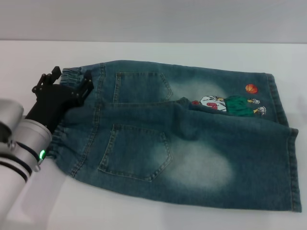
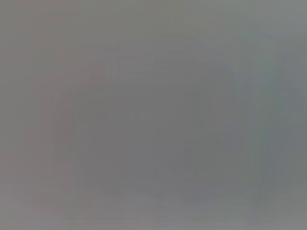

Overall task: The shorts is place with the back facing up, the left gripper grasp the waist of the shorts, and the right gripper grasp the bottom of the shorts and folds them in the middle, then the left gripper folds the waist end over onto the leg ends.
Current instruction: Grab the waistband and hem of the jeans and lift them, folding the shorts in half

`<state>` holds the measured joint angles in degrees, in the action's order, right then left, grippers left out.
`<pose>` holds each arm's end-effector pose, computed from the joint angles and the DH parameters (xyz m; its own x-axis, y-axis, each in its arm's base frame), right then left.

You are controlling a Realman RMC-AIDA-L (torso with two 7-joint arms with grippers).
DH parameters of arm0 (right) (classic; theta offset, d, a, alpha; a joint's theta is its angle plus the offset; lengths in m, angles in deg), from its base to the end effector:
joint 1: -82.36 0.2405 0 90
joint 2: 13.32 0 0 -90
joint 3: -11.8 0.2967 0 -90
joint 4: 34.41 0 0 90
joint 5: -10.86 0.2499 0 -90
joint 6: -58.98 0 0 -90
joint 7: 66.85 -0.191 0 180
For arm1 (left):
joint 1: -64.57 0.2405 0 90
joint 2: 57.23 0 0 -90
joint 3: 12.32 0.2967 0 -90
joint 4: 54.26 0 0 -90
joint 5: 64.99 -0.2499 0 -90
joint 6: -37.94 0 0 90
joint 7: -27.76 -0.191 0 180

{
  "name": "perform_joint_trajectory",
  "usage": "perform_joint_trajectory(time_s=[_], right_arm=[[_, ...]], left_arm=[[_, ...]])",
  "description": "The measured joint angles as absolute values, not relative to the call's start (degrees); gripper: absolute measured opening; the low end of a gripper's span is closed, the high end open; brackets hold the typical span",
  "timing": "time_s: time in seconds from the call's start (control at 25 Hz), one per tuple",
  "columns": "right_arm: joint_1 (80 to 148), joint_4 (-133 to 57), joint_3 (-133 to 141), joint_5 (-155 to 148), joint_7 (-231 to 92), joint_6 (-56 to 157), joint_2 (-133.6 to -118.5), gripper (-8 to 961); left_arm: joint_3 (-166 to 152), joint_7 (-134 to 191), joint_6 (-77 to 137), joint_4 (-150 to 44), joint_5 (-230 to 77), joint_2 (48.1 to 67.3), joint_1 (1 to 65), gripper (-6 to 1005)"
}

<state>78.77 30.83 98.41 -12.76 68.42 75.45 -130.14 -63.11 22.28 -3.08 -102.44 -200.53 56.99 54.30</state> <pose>0.3907 0.3883 0.0039 0.6325 -0.2584 -0.7302 -0.7634 -0.0481 -0.6442 -0.3208 0.3927 -0.1033 0.6692 0.1061 0.7355 0.7344 -0.2461 -0.6326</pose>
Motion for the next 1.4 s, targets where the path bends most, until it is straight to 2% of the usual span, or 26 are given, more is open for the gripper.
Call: perform_joint_trajectory(time_s=[0.12, 0.2, 0.4, 0.52, 0.6, 0.64, 0.68, 0.72, 0.84, 0.92, 1.16, 1.4], right_arm=[[76.8, 38.9, 97.5, -23.3, 52.5, 68.5, -128.82, 667], [76.1, 42.0, 97.1, -30.8, 42.0, 68.0, -127.95, 667], [76.1, 45.6, 95.5, -45.9, 21.0, 68.0, -126.22, 666], [78.1, 46.2, 96.8, -62.5, -2.3, 72.9, -124.78, 665], [80.2, 46.0, 99.9, -73.9, -14.2, 78.4, -124.66, 664], [81.2, 46.0, 101.9, -79.6, -20.2, 81.3, -125.02, 664], [82.6, 46.5, 105.7, -89.8, -28.6, 85.9, -126.9, 664], [82.6, 46.5, 105.7, -89.8, -28.6, 85.9, -126.9, 664], [84.4, 47.4, 111.2, -103.9, -36.1, 90.7, -130.66, 661], [86.3, 48.8, 113.3, -115.4, -43.6, 94.1, -132.07, 656], [89.3, 54.6, 112.0, -130.8, -56.1, 105.4, -131.97, 651], [85.7, 65.7, 112.9, -132.4, -56.6, 115.8, -132.16, 651]], left_arm=[[-68.4, 19.2, 9.8, -112.9, -200.6, 55.69, 57.9, 799], [-72.5, 15.6, 17.3, -120.2, -200.6, 55.78, 61.1, 799], [-84.0, 5.0, 36.5, -135.4, -200.6, 60.15, 68.5, 799], [-87.8, 3.3, 44.5, -139.4, -200.4, 60.7, 69.2, 799], [-88.7, 3.5, 46.3, -139.8, -200.3, 60.62, 69.0, 799], [-90.2, 4.0, 49.1, -140.3, -200.1, 60.72, 68.7, 799], [-90.7, 4.2, 50.1, -140.6, -200.1, 60.78, 68.5, 799], [-90.7, 4.2, 50.1, -140.6, -200.1, 60.78, 68.5, 799], [-91.7, 4.7, 52.8, -141.2, -200.1, 60.77, 67.8, 799], [-92.5, 5.0, 54.7, -141.5, -200.3, 60.75, 67.3, 798], [-96.0, 5.8, 63.5, -144.0, -200.4, 60.82, 66.6, 798], [-98.7, 6.6, 73.3, -148.3, -202.9, 60.71, 67.4, 798]])
